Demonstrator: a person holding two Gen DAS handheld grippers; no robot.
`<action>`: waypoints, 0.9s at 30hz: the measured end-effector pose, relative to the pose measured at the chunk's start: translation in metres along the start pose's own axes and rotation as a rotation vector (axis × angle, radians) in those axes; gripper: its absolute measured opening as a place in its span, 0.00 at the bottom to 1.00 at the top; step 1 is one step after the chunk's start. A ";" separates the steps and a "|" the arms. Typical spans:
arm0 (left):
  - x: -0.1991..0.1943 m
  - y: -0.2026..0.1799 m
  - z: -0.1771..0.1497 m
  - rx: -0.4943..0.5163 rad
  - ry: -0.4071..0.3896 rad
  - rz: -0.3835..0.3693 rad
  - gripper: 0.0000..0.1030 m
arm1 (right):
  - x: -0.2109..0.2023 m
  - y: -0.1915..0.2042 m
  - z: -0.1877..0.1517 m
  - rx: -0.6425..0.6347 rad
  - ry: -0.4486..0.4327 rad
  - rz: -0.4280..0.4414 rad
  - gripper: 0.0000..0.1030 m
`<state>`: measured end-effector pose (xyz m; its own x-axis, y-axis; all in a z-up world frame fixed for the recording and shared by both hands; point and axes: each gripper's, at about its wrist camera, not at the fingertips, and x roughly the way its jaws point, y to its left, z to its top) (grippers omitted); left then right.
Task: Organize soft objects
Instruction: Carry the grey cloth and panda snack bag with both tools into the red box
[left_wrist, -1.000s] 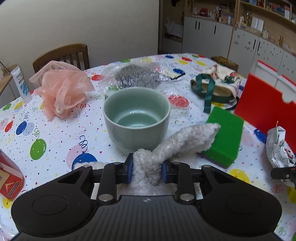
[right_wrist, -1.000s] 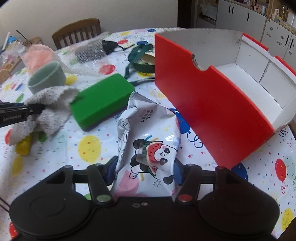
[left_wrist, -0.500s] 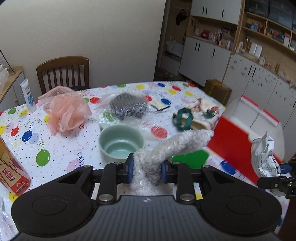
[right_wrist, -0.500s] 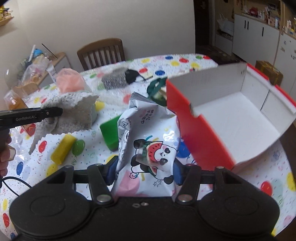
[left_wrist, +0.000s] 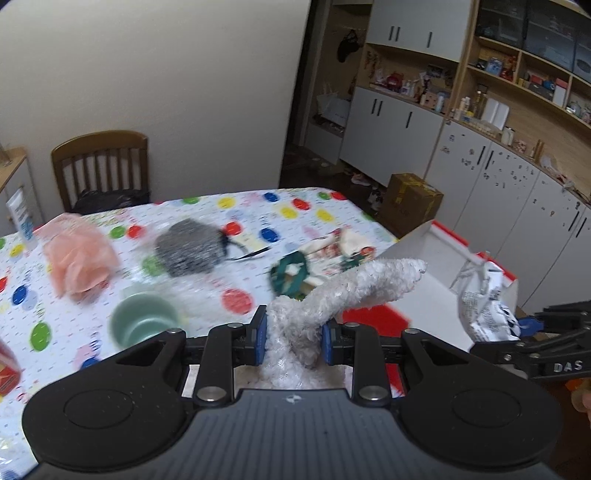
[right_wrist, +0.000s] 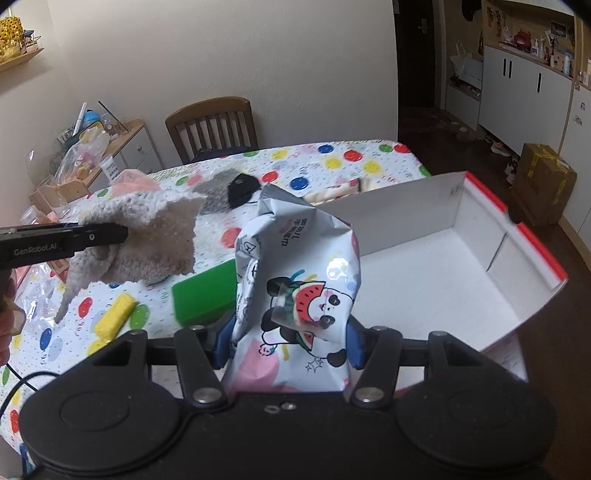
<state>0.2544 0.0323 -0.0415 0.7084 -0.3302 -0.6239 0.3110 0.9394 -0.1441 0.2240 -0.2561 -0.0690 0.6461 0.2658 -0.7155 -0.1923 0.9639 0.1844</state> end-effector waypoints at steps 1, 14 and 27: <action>0.002 -0.008 0.002 0.005 -0.003 -0.006 0.26 | -0.001 -0.007 0.002 -0.003 -0.001 -0.003 0.54; 0.058 -0.116 0.035 0.053 0.010 -0.058 0.26 | 0.003 -0.091 0.024 -0.027 -0.014 -0.040 0.55; 0.130 -0.191 0.064 0.087 0.048 -0.056 0.26 | 0.031 -0.146 0.031 -0.069 0.030 -0.088 0.55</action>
<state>0.3276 -0.1961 -0.0465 0.6580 -0.3754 -0.6528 0.4049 0.9073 -0.1136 0.2948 -0.3878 -0.0969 0.6408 0.1781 -0.7468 -0.1869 0.9796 0.0732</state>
